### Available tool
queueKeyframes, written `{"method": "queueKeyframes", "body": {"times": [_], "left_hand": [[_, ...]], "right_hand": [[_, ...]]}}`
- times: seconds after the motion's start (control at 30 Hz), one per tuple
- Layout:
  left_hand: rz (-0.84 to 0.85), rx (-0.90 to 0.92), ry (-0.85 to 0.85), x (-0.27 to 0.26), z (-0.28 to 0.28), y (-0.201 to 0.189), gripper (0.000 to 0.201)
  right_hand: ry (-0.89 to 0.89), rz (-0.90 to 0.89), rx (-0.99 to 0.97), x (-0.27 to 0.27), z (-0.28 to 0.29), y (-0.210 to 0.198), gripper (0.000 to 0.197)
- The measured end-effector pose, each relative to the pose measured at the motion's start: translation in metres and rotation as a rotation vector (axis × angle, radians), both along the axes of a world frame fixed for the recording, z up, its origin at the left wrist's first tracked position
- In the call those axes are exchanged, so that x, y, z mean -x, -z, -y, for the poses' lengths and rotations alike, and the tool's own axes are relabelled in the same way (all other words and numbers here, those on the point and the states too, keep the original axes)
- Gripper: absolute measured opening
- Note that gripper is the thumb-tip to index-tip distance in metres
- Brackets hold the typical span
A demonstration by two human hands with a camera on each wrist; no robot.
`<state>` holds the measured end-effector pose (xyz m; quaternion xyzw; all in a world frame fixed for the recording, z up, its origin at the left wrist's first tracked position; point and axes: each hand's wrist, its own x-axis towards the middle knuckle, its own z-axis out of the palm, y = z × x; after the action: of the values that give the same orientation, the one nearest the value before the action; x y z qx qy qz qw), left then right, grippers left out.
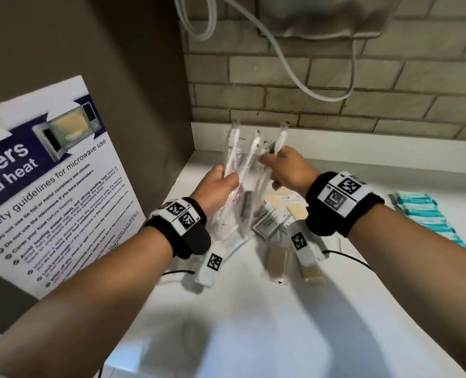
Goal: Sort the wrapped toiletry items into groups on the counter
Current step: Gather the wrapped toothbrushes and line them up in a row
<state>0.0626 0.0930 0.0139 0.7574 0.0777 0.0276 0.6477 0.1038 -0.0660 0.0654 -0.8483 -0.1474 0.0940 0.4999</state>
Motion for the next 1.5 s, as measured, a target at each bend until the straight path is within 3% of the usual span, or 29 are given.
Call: {"method": "queueKeyframes", "body": {"times": [0.13,0.23,0.33,0.4,0.47,0.57,0.63,0.83,1.0,1.23,1.5], "left_hand": [[0.045,-0.037,0.114,0.012,0.024,0.001,0.03],[0.022,-0.041,0.191,0.015,0.034,0.006,0.042],[0.029,-0.178,0.188,0.015,0.041,0.014,0.047],[0.03,-0.232,0.121,0.013,0.04,0.02,0.047],[0.009,-0.239,0.057,0.01,0.034,0.023,0.049],[-0.017,-0.271,0.014,0.004,0.027,0.022,0.055],[-0.032,-0.296,0.028,0.0,0.024,0.022,0.063],[-0.066,-0.252,0.095,-0.005,0.027,0.024,0.06],[-0.077,-0.283,0.13,-0.009,0.025,0.027,0.054],[-0.089,-0.288,0.065,-0.016,0.006,0.026,0.044],[-0.104,-0.264,-0.018,-0.017,-0.035,0.013,0.048]], "right_hand": [[0.038,-0.164,-0.205,0.005,0.007,-0.005,0.015],[0.049,-0.182,-0.227,0.011,0.018,-0.001,0.011],[0.052,-0.221,-0.252,0.017,0.028,0.006,0.002],[0.079,-0.249,-0.214,0.017,0.038,0.014,0.022],[0.075,-0.233,-0.046,0.016,0.05,0.023,0.044],[-0.082,-0.119,0.624,0.022,0.066,0.04,0.074],[-0.205,-0.1,0.902,0.029,0.067,0.051,0.087],[-0.289,-0.103,1.046,0.022,0.059,0.075,0.09],[-0.268,-0.146,1.045,0.008,0.051,0.08,0.077],[-0.358,-0.156,0.945,0.01,0.01,0.08,0.096],[-0.468,-0.155,0.863,0.01,-0.053,0.076,0.072]]}}
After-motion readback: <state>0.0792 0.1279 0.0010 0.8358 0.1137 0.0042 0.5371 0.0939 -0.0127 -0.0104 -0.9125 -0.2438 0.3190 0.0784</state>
